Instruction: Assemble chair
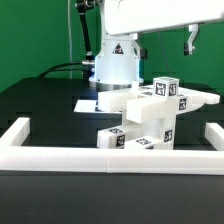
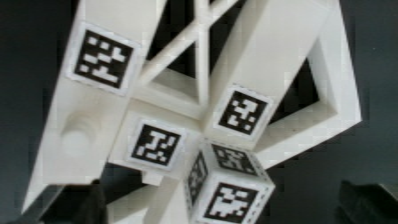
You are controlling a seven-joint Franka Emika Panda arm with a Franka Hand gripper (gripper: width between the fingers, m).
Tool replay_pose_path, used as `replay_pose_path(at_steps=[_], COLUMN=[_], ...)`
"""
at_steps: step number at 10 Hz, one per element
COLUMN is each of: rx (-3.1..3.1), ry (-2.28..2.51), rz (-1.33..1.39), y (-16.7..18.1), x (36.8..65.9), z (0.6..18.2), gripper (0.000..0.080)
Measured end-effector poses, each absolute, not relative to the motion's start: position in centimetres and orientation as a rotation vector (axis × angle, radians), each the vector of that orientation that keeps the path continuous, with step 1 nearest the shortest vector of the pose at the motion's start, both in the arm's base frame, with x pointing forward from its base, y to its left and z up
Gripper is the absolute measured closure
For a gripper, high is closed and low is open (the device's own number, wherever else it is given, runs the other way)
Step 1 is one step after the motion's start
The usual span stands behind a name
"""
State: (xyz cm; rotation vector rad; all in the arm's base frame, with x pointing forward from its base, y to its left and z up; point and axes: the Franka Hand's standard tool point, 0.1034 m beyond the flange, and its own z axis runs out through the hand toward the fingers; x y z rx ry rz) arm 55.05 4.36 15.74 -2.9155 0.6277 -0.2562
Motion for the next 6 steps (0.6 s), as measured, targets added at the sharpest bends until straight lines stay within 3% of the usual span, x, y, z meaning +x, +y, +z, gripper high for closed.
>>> replay_pose_path(at_steps=[3,6], rx=[-2.924,-2.934], ry=[0.612,0.593], rz=[-0.257,-0.22], y=[4.6,5.6], x=[54.7,50.5], z=[15.6,14.5], gripper=[0.015,0.015])
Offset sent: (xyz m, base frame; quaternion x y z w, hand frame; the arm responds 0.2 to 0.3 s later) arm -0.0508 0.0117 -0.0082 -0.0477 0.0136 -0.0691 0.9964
